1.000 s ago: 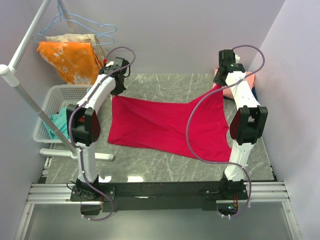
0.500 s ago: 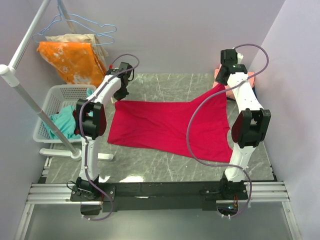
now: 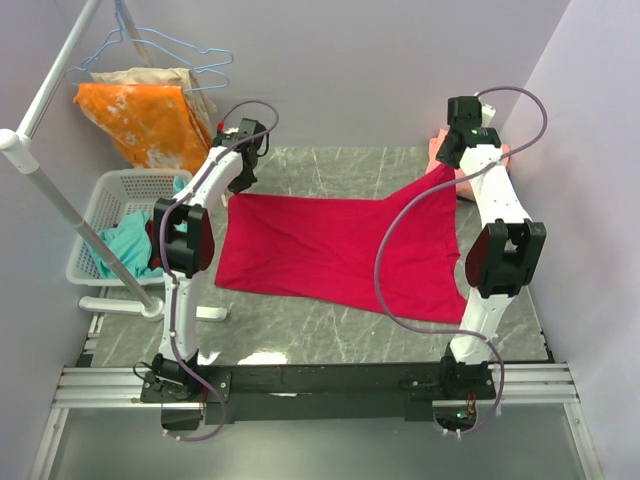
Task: Fold and stack the t-shirts
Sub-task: Fold the tshirt
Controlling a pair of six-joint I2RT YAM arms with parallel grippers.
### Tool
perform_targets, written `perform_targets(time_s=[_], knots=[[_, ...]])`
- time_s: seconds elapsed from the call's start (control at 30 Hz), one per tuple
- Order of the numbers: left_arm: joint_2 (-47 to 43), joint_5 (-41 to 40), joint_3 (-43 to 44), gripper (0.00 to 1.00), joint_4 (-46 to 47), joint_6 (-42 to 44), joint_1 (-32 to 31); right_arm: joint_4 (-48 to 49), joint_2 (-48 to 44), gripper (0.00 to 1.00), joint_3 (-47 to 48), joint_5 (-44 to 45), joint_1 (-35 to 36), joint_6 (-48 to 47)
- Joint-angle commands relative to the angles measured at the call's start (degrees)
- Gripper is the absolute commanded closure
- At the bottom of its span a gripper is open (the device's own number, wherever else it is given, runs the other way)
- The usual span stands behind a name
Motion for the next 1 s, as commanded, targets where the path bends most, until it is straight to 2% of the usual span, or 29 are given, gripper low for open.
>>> perform_targets(time_s=[0.0,0.4,0.57,0.97], knots=[[0.5,-2.66,2.41,0.99,-0.1,-0.51,-0.07,2.55,-6.47,1.0,-0.28,1.83,-2.16,1.39],[0.94,-1.52,3.2,0.97,2.28,0.99,-0.07,2.37,-8.67,1.0,-2.48,-1.77,-2.6,1.47],[0.94,-2.57,2.77,0.98,2.45,0.9,-0.07,3.16,-10.07,1.0,-7.56,-4.32,-2.6,1.74],[-2.48,-3.37,-1.27,0.98,3.33,-0.33,-0.07,3.34,-15.0,1.0,-15.22,-3.8,-2.51,2.0]])
